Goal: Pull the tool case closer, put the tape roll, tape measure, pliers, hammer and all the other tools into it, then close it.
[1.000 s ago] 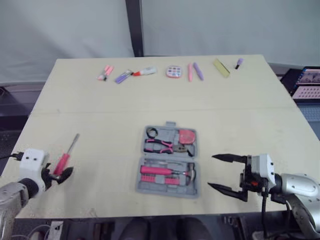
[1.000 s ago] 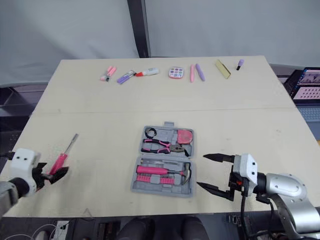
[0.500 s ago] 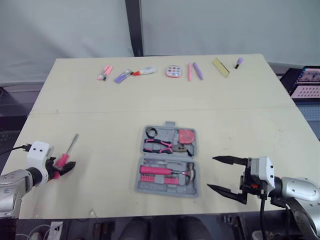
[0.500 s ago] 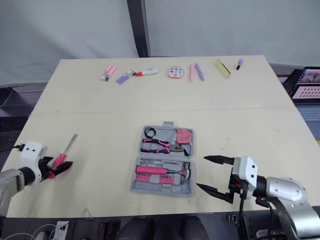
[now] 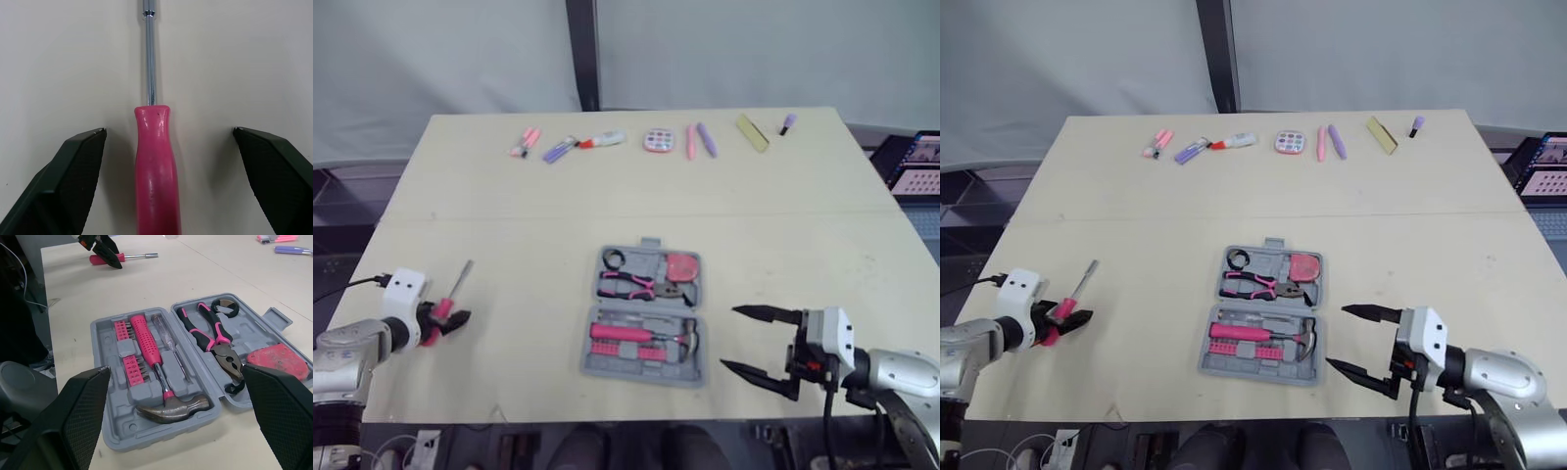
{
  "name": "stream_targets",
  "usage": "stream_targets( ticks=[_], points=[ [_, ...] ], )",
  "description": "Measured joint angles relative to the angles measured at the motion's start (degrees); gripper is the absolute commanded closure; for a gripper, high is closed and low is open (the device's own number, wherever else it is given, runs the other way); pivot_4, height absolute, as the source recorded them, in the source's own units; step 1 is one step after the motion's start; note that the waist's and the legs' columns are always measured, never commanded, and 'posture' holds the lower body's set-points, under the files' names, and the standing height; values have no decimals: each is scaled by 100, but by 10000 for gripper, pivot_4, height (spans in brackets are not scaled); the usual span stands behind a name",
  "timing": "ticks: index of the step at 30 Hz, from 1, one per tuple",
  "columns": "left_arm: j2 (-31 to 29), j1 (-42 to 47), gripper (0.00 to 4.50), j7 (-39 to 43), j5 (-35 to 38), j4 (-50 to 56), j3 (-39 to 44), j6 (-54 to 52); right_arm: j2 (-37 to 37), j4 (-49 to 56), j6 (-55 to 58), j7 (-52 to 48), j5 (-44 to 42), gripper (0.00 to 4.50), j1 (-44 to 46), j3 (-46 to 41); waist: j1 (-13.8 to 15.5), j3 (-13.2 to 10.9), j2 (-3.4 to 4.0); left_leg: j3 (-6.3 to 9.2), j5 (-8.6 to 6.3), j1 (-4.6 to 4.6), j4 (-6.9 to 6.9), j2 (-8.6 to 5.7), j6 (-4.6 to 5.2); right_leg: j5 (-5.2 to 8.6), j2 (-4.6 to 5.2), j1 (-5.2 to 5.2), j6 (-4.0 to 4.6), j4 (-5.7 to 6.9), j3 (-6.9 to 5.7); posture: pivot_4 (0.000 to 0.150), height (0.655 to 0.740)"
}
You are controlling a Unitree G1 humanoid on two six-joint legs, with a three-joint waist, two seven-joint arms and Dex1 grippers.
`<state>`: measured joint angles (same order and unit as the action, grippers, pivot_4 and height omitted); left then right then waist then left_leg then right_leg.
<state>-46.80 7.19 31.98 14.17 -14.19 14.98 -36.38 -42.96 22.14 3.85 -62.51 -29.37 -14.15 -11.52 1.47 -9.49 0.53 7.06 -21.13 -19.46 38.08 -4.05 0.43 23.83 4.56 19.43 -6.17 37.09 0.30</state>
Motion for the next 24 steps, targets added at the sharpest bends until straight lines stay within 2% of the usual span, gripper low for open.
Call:
stream_targets(
  ticks=[1,6,7,16,24],
  points=[
    [4,0,12589,15,1,8,-11,-9,0,0,0,5,0,0,-1,-8,-2,1,1,0,0,0,0,0,0,0,0,0,0,0,0,1500,7400],
    [61,-76,37857,22,0,164,-23,-105,0,3,5,35,3,0,-4,-10,-17,12,21,-1,2,1,-2,3,-3,1,-3,2,1,0,-1,1500,7400],
    [61,-85,39357,5,-8,182,-22,-126,0,3,5,36,5,0,-4,-10,-23,13,22,-2,1,1,-3,3,-3,1,-3,2,1,1,0,1500,7400],
    [17,79,39173,86,-154,234,-248,-87,0,-26,0,31,88,0,53,-8,-5,14,22,1,2,-1,0,0,-2,1,-1,1,2,1,0,1500,7400],
    [-169,714,39173,1254,-219,1294,-1606,-217,0,-231,-22,-19,112,0,126,-13,-17,11,5,19,4,-69,28,-12,3,1,0,42,2,26,-5,1500,7400]
  ],
)
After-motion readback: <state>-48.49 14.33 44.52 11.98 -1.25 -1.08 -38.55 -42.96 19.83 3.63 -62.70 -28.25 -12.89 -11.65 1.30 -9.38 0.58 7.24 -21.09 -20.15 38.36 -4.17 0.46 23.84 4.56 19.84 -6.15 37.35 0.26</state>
